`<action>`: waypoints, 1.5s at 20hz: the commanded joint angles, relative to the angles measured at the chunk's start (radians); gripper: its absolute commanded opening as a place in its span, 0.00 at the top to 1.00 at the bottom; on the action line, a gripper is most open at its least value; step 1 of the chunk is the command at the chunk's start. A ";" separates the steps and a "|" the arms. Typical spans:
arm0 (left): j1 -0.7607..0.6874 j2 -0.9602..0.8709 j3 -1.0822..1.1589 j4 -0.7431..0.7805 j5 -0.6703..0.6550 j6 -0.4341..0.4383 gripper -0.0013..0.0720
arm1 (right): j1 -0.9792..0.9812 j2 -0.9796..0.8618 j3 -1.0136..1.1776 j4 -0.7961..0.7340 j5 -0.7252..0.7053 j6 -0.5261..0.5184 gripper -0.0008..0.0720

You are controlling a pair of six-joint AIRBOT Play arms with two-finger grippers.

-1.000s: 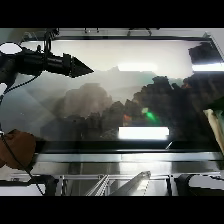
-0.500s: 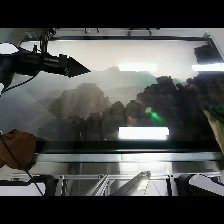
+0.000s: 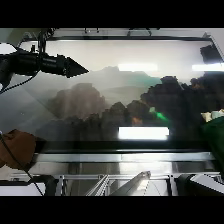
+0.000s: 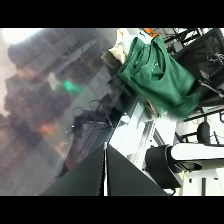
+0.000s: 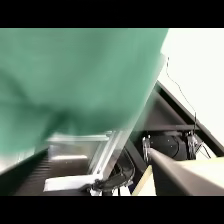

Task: Fold the shirts.

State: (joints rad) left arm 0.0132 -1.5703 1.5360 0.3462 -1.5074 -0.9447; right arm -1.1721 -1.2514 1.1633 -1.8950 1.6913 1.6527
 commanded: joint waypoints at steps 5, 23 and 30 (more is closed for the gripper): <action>0.008 0.000 0.008 -0.009 -0.002 0.000 0.98 | 0.027 -0.002 0.023 0.227 -0.005 0.087 0.97; 0.140 0.762 -0.893 0.217 0.037 -0.136 0.95 | 1.236 0.549 -0.654 0.947 -0.636 -0.068 0.97; 0.141 0.890 -1.041 0.209 0.053 -0.138 0.95 | 1.236 0.541 -0.654 0.947 -0.632 -0.067 0.97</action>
State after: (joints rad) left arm 0.1535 -0.7364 0.5560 0.5537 -1.4635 -1.0840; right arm 0.0521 -0.7139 0.5198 -0.9516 1.0737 1.5852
